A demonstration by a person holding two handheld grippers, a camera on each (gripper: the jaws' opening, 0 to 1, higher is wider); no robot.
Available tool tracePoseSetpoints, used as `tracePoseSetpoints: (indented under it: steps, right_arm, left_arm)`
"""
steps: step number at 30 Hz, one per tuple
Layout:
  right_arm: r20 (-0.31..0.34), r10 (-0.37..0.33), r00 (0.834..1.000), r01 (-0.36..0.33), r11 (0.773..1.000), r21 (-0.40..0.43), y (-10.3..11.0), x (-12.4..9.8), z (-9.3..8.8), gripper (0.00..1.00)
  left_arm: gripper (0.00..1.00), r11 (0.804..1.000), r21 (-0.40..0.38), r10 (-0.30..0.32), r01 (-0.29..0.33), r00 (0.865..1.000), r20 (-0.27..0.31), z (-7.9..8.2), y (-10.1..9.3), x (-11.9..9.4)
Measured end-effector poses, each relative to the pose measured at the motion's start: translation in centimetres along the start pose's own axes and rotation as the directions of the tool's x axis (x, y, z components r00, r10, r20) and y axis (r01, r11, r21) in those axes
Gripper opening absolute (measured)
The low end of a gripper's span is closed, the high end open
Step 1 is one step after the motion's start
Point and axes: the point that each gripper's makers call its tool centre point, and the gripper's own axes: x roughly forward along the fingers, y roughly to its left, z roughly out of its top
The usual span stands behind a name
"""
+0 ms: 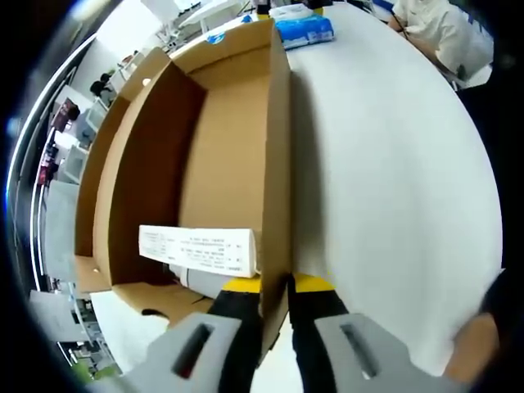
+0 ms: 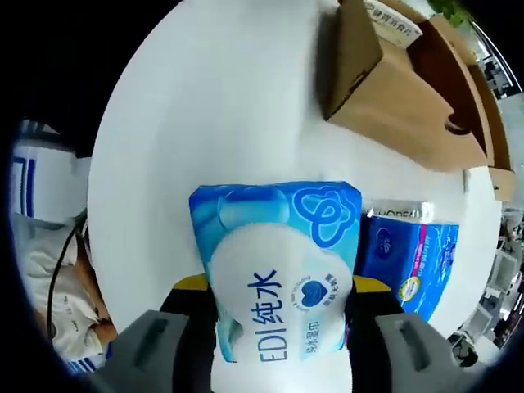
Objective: Operate the shoe box by opening the lid, removing the specified soft item, and placing it in the target area until the item is outside and the box remains undamaged.
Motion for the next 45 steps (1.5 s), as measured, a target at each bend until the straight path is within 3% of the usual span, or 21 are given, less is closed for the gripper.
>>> tracePoseSetpoints:
  steps: [5,9,14,22,45]
  right_arm:
    - [-0.005,0.001,1.0,-0.001,0.996,0.086,-0.5,0.1,-0.3,0.64]
    - [0.0,-0.007,1.0,0.007,0.999,0.042,-0.7,0.1,-0.4,0.64]
    - [0.005,-0.009,1.0,0.008,0.996,0.085,-1.0,0.1,-0.6,0.64]
    - [-0.003,-0.016,1.0,0.016,0.997,0.081,-1.0,0.1,-0.7,0.65]
    - [0.018,-0.012,1.0,0.011,1.0,0.022,-1.1,0.0,-0.7,0.66]
  left_arm:
    - [0.1,1.0,0.001,0.0,0.0,1.0,0.0,0.0,0.0,0.0]
    - [0.1,1.0,0.002,0.0,0.0,1.0,0.003,0.0,0.0,0.0]
    - [0.1,1.0,0.002,-0.001,0.001,1.0,0.002,0.0,0.0,0.0]
    - [0.1,1.0,0.003,0.001,-0.001,1.0,-0.001,0.1,0.0,0.0]
    - [0.1,1.0,0.003,0.002,-0.002,1.0,-0.009,0.1,0.0,0.0]
